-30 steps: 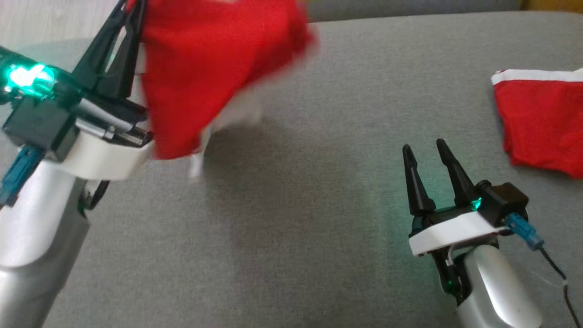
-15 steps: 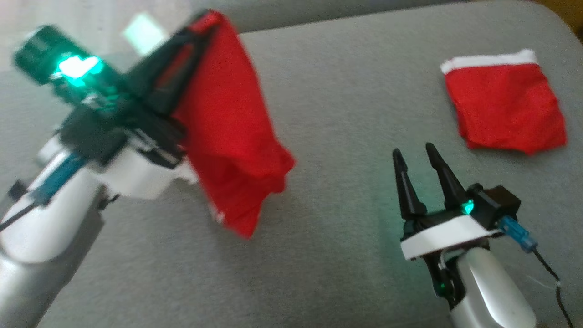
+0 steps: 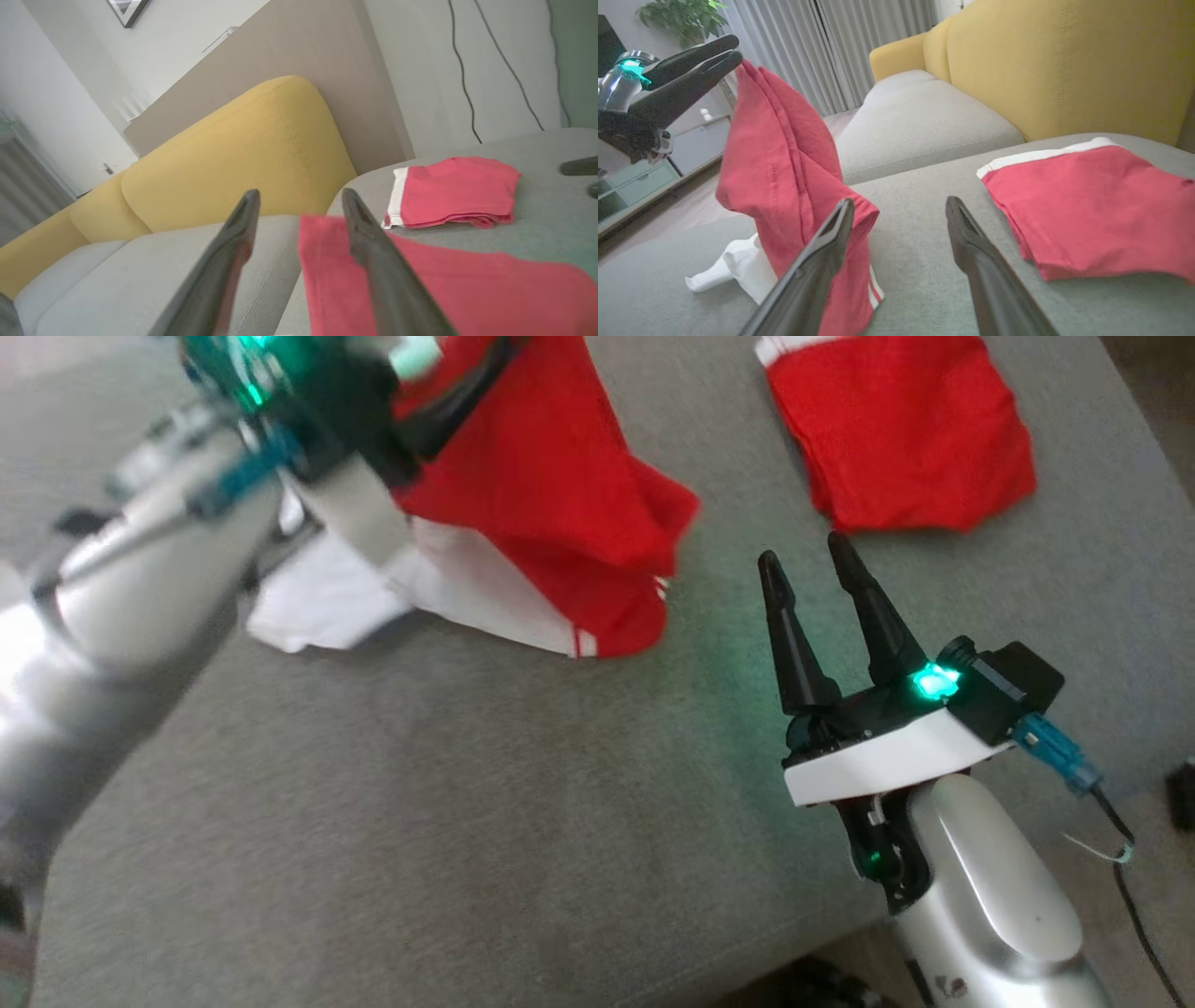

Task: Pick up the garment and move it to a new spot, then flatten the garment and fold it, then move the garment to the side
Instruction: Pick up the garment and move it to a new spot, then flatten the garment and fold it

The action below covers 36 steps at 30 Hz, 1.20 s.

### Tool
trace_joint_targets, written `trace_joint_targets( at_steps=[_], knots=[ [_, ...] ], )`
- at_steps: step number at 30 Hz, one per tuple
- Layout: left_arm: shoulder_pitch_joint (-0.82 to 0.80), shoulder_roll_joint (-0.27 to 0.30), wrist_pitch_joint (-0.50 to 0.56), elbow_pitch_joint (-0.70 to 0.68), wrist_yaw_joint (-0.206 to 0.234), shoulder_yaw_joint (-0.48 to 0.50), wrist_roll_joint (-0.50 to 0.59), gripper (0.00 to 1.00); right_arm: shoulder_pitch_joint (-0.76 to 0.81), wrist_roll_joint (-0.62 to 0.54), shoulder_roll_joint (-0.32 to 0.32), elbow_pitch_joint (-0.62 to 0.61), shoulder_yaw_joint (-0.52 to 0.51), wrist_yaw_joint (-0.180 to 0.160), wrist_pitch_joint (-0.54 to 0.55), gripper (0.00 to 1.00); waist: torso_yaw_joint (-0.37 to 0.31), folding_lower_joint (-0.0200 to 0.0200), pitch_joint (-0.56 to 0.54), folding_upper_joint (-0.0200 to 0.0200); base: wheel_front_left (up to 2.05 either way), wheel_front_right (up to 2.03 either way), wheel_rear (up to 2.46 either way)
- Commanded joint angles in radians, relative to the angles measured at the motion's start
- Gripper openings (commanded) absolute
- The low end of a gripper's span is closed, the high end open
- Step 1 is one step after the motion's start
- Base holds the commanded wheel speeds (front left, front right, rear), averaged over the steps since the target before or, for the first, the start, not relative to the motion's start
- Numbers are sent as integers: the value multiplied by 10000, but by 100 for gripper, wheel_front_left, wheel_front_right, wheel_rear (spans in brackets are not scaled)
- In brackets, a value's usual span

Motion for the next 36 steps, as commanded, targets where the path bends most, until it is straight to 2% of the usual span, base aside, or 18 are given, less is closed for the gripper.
trace_joint_targets(
  at_steps=[1, 5, 10, 18, 23, 29, 36],
  knots=[
    [-493, 164, -56, -99, 35, 509, -2, 100, -211, 49, 24, -344, 184, -7, -107, 100, -397, -3, 440, 0, 0, 0, 0],
    [-679, -217, -119, 380, 291, 1171, 93, 100, -178, -99, 24, -330, -32, -7, -107, 100, -85, -3, 427, 0, 0, 0, 0],
    [180, -147, -124, -225, 494, 2230, 183, 100, -106, -578, 24, -221, -481, -7, -107, 100, 832, -3, -9, 0, 0, 0, 0],
    [2780, 5, -126, -1494, 856, 3908, 132, 100, 180, -1586, 24, 201, -1402, -7, -107, 100, 2588, -3, -1128, 0, 0, 0, 0],
    [4805, -87, -127, -2101, 1077, 4859, -17, 100, 520, -1963, 24, 513, -1713, -7, -107, 100, 3350, -3, -1829, 0, 0, 0, 0],
    [7292, -644, -127, -2788, 1411, 5968, -188, 100, 1035, -1905, 24, 851, -1650, -7, -107, 100, 3783, -3, -2461, 0, 0, 0, 0],
    [9458, -1910, -127, -3544, 1581, 7182, -106, 100, 1454, -1690, 24, 1021, -1569, -7, -107, 100, 3962, -3, -2694, 0, 0, 0, 0]
  ],
)
